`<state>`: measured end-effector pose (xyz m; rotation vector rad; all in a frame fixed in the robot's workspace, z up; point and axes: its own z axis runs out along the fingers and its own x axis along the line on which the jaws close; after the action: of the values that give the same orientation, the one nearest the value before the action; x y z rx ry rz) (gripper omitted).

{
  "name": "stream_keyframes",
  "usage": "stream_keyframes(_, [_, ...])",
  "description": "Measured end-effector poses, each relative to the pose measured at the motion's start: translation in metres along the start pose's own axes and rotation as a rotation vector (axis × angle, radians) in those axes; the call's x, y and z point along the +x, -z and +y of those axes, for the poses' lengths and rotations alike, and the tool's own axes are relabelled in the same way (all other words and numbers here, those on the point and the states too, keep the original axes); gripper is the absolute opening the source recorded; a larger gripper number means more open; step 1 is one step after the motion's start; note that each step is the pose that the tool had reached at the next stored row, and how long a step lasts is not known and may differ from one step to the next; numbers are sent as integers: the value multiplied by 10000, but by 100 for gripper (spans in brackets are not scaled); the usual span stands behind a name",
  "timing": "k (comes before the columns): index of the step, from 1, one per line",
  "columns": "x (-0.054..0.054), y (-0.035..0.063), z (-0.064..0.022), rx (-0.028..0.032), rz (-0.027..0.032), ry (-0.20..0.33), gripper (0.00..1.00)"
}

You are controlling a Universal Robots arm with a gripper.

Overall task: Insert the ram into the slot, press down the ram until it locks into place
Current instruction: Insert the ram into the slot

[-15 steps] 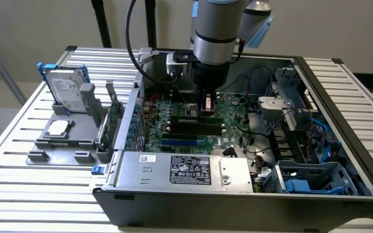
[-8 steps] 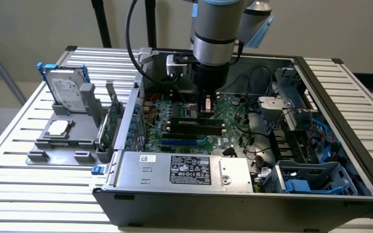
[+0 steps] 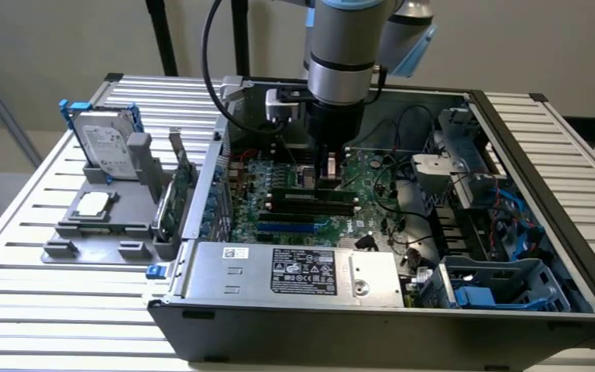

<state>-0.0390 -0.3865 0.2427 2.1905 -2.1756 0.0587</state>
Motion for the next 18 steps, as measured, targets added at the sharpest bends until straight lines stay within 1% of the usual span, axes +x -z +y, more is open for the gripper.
stream_keyframes(2, [-7, -13, 0, 7, 13, 0, 13])
stream_keyframes(5, [-12, -28, 0, 16, 51, -2, 13])
stream_keyframes(9, [-17, -48, -1, 29, 87, -2, 13])
stream_keyframes(18, [-19, -69, -1, 39, 90, -86, 13])
